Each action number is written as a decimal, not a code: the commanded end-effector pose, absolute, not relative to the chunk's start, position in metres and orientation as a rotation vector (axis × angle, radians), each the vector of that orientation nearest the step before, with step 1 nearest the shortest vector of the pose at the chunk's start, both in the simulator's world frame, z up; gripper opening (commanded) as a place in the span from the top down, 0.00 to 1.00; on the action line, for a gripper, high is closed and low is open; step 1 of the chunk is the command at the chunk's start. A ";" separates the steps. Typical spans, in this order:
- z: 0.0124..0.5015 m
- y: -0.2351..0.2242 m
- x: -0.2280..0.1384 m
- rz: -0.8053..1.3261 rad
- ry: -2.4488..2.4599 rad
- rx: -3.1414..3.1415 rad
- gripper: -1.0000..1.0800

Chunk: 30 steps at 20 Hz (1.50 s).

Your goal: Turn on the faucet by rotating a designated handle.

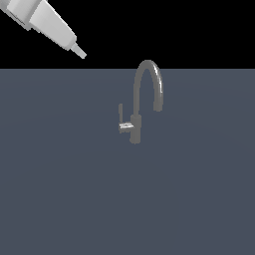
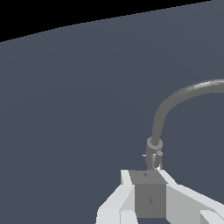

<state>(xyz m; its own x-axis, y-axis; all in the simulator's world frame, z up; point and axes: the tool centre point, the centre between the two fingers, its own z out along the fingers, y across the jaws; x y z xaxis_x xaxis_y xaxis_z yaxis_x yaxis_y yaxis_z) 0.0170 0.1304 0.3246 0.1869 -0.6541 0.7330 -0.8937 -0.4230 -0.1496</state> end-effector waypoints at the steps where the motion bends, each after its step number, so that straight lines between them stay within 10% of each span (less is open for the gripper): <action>1: 0.290 0.114 0.029 1.069 -1.519 2.112 1.00; 14: 0.172 0.042 0.047 1.005 -1.706 1.947 1.00; 30: 0.163 0.028 0.029 0.996 -1.728 1.926 1.00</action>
